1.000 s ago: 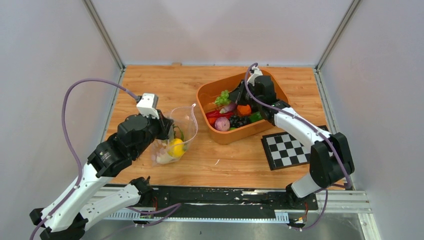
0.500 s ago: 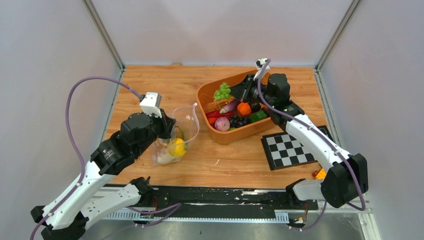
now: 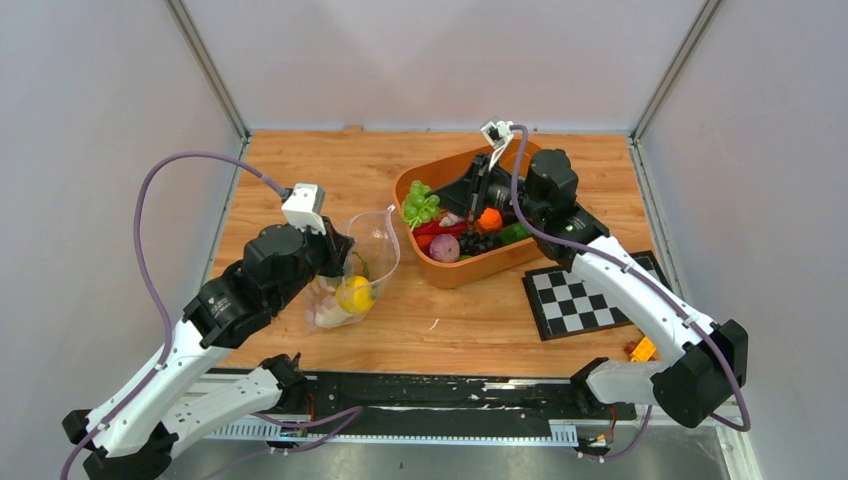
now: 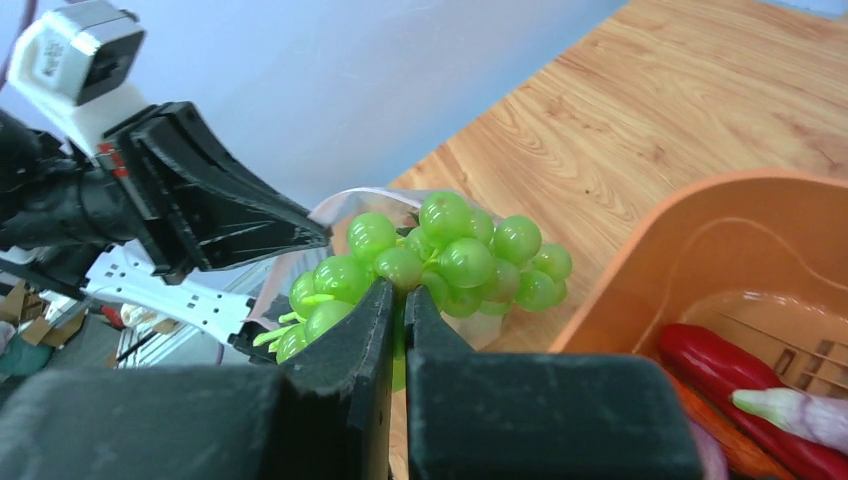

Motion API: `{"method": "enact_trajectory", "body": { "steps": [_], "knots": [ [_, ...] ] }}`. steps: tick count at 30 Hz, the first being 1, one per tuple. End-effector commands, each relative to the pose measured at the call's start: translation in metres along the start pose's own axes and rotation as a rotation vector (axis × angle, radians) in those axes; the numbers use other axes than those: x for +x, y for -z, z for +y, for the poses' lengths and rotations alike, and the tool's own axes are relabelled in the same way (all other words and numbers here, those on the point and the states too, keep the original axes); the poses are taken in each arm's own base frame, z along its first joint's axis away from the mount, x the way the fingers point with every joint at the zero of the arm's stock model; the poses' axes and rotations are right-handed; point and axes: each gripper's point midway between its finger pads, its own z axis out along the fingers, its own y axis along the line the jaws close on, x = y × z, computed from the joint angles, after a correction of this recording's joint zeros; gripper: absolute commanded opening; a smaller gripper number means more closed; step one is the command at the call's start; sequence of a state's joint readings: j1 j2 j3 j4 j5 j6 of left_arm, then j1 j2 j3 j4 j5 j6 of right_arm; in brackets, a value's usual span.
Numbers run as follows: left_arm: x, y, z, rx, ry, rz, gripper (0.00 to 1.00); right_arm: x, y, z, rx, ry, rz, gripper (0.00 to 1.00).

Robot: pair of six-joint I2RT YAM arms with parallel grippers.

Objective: Place the food in the zip-top bag and seal the zipper
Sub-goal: Place the fake fruit in the zipper food storage bag.

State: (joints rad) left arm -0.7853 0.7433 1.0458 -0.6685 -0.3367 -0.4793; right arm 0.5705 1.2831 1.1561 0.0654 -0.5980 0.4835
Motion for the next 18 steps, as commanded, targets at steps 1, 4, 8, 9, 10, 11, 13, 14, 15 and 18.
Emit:
{"method": "enact_trajectory", "body": {
  "steps": [1, 4, 8, 9, 10, 11, 13, 14, 15, 18],
  "knots": [
    [-0.01, 0.0, -0.007, 0.027, 0.033, -0.04, 0.01, -0.028, 0.005, 0.049, -0.128, 0.117, -0.06, 0.0],
    [-0.01, -0.001, -0.008, 0.033, 0.034, -0.037, 0.02, -0.026, 0.001, 0.068, -0.177, 0.137, -0.052, 0.0],
    [-0.008, -0.002, -0.009, 0.039, 0.036, -0.033, 0.01, -0.017, -0.006, 0.091, -0.251, 0.17, -0.028, 0.0],
    [-0.008, -0.002, -0.01, 0.04, 0.036, -0.032, 0.01, -0.014, -0.008, 0.096, -0.268, 0.178, -0.018, 0.0],
    [-0.008, -0.001, -0.009, 0.041, 0.039, -0.034, 0.01, -0.01, -0.011, 0.098, -0.279, 0.191, -0.01, 0.0],
    [-0.009, -0.001, -0.009, 0.04, 0.039, -0.036, 0.01, -0.005, -0.015, 0.101, -0.291, 0.196, 0.003, 0.0],
    [-0.01, 0.0, -0.009, 0.042, 0.043, -0.04, 0.01, 0.002, -0.022, 0.1, -0.294, 0.192, 0.031, 0.0],
    [-0.01, 0.001, -0.009, 0.043, 0.043, -0.041, 0.01, 0.006, -0.026, 0.098, -0.294, 0.189, 0.05, 0.0],
    [-0.01, 0.001, -0.009, 0.044, 0.044, -0.043, 0.01, 0.013, -0.031, 0.094, -0.293, 0.182, 0.078, 0.0],
    [-0.011, 0.002, -0.009, 0.045, 0.044, -0.046, 0.01, 0.026, -0.041, 0.084, -0.275, 0.188, 0.126, 0.0]
  ]
}}
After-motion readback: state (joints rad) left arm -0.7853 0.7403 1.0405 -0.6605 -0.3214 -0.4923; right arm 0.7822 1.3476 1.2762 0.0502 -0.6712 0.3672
